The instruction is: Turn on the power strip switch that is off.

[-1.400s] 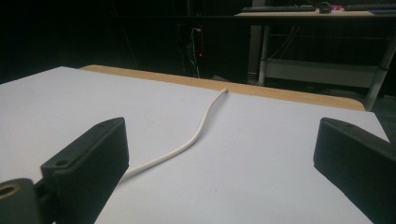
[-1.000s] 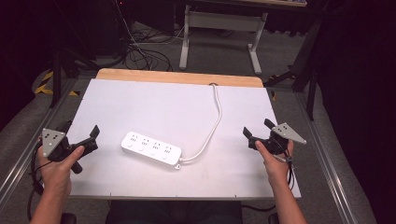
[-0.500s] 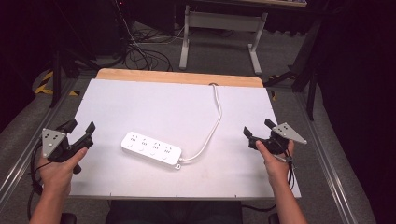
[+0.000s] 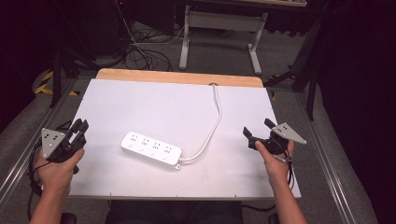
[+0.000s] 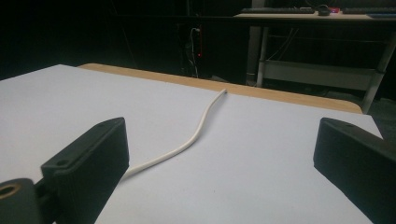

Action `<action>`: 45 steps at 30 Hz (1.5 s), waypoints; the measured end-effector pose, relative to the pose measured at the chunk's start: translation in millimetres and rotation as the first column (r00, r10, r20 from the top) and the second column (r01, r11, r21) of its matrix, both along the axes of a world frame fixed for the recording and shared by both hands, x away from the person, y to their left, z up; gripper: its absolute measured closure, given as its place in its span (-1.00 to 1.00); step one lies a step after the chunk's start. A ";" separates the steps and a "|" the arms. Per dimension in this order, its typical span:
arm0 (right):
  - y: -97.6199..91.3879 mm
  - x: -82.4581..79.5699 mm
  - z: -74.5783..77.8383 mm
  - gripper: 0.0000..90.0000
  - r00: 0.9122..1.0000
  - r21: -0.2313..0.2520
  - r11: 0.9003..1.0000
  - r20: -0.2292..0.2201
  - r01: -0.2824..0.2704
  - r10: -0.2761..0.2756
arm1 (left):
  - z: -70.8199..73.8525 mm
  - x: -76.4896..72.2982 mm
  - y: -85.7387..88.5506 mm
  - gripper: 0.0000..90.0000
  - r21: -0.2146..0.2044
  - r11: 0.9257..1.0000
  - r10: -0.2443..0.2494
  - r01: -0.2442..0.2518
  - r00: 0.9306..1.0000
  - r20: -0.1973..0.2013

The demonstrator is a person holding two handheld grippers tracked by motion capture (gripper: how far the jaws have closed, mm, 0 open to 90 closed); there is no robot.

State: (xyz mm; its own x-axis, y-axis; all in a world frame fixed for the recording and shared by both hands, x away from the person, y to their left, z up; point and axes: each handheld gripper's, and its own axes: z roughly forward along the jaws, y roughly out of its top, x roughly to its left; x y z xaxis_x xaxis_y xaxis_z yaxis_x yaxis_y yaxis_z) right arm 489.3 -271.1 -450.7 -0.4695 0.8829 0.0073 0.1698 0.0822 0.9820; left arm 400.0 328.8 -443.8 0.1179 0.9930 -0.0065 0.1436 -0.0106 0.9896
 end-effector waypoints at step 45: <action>0.5 -1.4 0.1 -0.91 1.000 0.003 1.000 -0.005 0.005 -0.005 | 2.3 13.7 -61.7 1.00 0.078 0.920 -0.368 0.384 0.915 -0.165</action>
State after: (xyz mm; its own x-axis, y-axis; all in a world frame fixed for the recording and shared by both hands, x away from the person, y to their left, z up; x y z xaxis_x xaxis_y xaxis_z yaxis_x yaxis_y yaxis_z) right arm 487.8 -270.6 -450.6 -0.4651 0.8852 0.0123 0.1751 0.0784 0.9814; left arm 413.6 267.1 -441.5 0.4881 0.8713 0.0512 0.2493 -0.1954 0.9485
